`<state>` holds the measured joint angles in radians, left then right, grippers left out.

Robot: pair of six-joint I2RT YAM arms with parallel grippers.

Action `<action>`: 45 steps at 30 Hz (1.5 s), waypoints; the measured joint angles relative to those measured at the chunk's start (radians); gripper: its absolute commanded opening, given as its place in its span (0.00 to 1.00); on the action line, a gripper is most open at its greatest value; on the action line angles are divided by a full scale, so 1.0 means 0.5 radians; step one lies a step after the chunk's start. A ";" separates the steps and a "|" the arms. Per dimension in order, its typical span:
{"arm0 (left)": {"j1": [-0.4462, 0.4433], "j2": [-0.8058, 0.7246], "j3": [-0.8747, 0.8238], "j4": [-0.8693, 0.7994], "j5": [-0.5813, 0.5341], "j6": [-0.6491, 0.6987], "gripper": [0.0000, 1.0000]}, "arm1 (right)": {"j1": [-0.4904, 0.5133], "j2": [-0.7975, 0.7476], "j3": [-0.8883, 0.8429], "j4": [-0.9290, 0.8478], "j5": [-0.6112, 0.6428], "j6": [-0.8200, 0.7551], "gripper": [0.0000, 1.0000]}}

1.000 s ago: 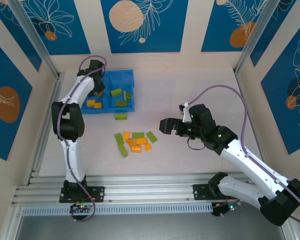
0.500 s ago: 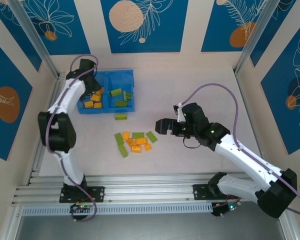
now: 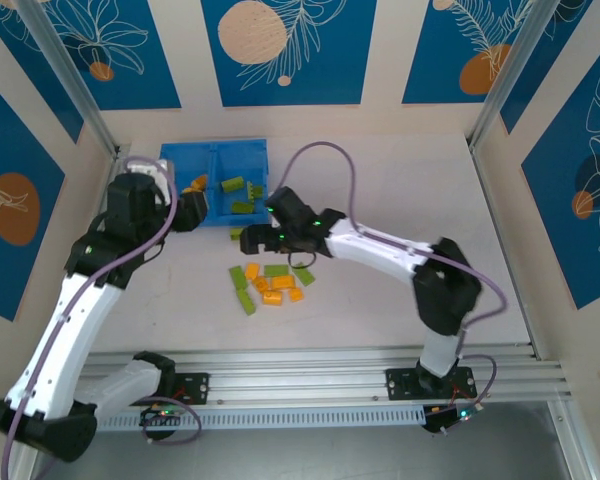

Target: Sort the legos into containers by color

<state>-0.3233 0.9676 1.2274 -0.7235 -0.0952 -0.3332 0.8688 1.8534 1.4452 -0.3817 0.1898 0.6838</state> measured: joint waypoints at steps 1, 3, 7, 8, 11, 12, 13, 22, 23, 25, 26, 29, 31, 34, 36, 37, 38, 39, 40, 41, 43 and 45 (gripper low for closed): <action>0.000 -0.057 -0.056 -0.019 0.005 0.054 0.70 | 0.013 0.098 0.084 -0.011 0.040 -0.001 1.00; 0.000 -0.182 -0.195 -0.076 0.003 0.175 0.75 | 0.042 0.340 0.313 -0.049 0.145 0.000 1.00; 0.000 -0.317 -0.414 -0.111 -0.022 0.272 0.96 | 0.069 0.700 0.659 -0.105 0.317 -0.004 0.99; 0.000 -0.338 -0.468 -0.107 -0.037 0.288 1.00 | 0.072 0.768 0.718 -0.113 0.353 -0.014 1.00; 0.001 -0.357 -0.564 -0.105 -0.076 0.294 1.00 | 0.077 0.931 0.854 -0.115 0.436 -0.060 1.00; 0.001 -0.354 -0.572 -0.104 -0.085 0.302 1.00 | 0.077 0.967 0.883 -0.119 0.457 -0.068 1.00; 0.001 -0.352 -0.574 -0.102 -0.093 0.308 1.00 | 0.076 1.011 0.918 -0.118 0.475 -0.082 1.00; 0.001 -0.359 -0.596 -0.079 -0.095 0.320 1.00 | 0.076 1.234 1.198 -0.107 0.564 -0.143 0.80; 0.001 -0.359 -0.599 -0.079 -0.095 0.320 1.00 | 0.076 1.247 1.215 -0.109 0.564 -0.144 0.75; 0.001 -0.359 -0.604 -0.079 -0.095 0.321 1.00 | 0.076 1.258 1.222 -0.111 0.565 -0.140 0.68; 0.003 -0.359 -0.607 -0.079 -0.095 0.321 1.00 | 0.076 1.258 1.227 -0.113 0.571 -0.137 0.67; 0.005 -0.359 -0.612 -0.079 -0.095 0.320 1.00 | 0.079 1.251 1.224 -0.114 0.578 -0.127 0.63; 0.005 -0.359 -0.613 -0.079 -0.095 0.320 1.00 | 0.080 1.215 1.160 -0.096 0.587 -0.127 0.61; 0.005 -0.359 -0.613 -0.079 -0.094 0.320 1.00 | 0.084 1.043 0.914 -0.095 0.584 -0.128 0.60; 0.008 -0.362 -0.613 -0.079 -0.093 0.320 1.00 | 0.088 0.876 0.723 -0.082 0.579 -0.142 0.59; 0.011 -0.364 -0.613 -0.079 -0.093 0.320 1.00 | 0.090 0.780 0.636 -0.060 0.580 -0.163 0.58; 0.014 -0.368 -0.614 -0.077 -0.091 0.320 1.00 | 0.094 0.687 0.578 -0.044 0.581 -0.192 0.58; 0.018 -0.375 -0.616 -0.072 -0.087 0.321 1.00 | 0.096 0.623 0.552 -0.027 0.582 -0.220 0.58; 0.023 -0.386 -0.621 -0.064 -0.086 0.320 1.00 | 0.101 0.549 0.546 0.011 0.588 -0.264 0.58; 0.030 -0.400 -0.624 -0.061 -0.086 0.320 1.00 | 0.101 0.494 0.551 0.076 0.597 -0.327 0.58; 0.040 -0.422 -0.630 -0.047 -0.086 0.321 1.00 | 0.095 0.459 0.629 0.156 0.621 -0.455 0.58; 0.046 -0.439 -0.632 -0.047 -0.087 0.321 1.00 | 0.079 0.508 0.793 0.211 0.626 -0.594 0.58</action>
<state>-0.3004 0.7483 0.9112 -0.7471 -0.1387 -0.1726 0.9081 2.1075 1.8420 -0.2764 0.5026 0.3866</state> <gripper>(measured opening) 0.999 0.649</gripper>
